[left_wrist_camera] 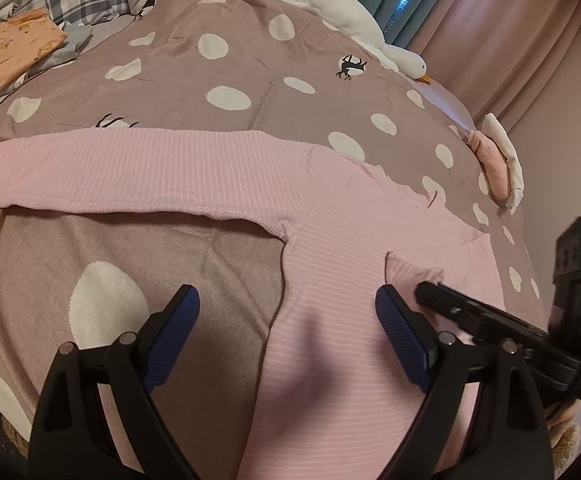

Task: Fold small clothes
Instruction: 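Grasp the sweater hem edge with the left gripper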

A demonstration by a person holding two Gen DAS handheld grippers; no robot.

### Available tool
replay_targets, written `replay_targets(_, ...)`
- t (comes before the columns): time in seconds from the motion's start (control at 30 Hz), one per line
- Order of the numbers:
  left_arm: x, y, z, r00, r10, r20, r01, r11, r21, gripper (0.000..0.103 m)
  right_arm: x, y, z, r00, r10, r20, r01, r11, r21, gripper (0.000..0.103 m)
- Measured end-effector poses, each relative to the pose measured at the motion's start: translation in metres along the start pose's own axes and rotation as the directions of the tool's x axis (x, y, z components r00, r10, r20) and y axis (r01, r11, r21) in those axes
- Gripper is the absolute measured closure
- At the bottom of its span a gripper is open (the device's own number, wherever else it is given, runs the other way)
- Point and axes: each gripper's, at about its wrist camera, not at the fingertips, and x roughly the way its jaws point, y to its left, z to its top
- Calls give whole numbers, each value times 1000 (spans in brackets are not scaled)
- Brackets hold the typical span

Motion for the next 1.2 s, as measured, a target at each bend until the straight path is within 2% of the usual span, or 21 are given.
replay_targets(0.13, 0, -8, 0, 999, -38, -8, 38, 999, 12, 14, -19, -6, 0, 998, -14, 68, 12, 1000, 25, 68)
replay_targets(0.27, 2, -24, 0, 998, -58, -20, 59, 997, 54, 14, -34, -27, -5, 990, -61, 125, 46, 992, 119, 67)
replay_targets(0.4, 10, -51, 3, 986, -157, -60, 163, 980, 116, 14, -49, -53, -18, 978, -132, 161, 90, 966, 243, 67)
replay_targets(0.5, 24, -70, 5, 981, -175, -85, 187, 970, 157, 14, -56, -70, -27, 966, -200, 163, 142, 939, 313, 67)
replay_targets(0.57, 36, -78, 6, 976, -187, -114, 204, 965, 166, 19, -60, -80, -31, 958, -239, 160, 172, 922, 345, 67)
replay_targets(0.6, 49, -84, 5, 967, -201, -158, 227, 959, 168, 25, -61, -83, -33, 956, -248, 159, 178, 917, 356, 67)
replay_targets(0.67, 64, -92, 2, 955, -209, -212, 246, 954, 169, 31, -64, -91, -36, 954, -257, 157, 181, 906, 382, 67)
replay_targets(0.8, 93, -101, -6, 952, -156, -265, 211, 958, 194, 43, -68, -104, -42, 951, -265, 159, 178, 890, 419, 67)
replay_targets(0.9, 105, -98, -7, 951, -140, -276, 193, 966, 175, 57, -68, -109, -47, 948, -280, 152, 192, 883, 429, 67)
replay_targets(1.03, 111, -91, -5, 957, -131, -260, 173, 974, 144, 93, -66, -115, -50, 948, -284, 141, 196, 874, 444, 67)
replay_targets(1.13, 109, -88, -2, 954, -143, -262, 183, 974, 136, 95, -65, -118, -54, 948, -287, 136, 198, 869, 453, 67)
replay_targets(1.2, 105, -87, 3, 946, -182, -266, 214, 972, 94, 95, -64, -119, -57, 948, -290, 133, 202, 868, 454, 67)
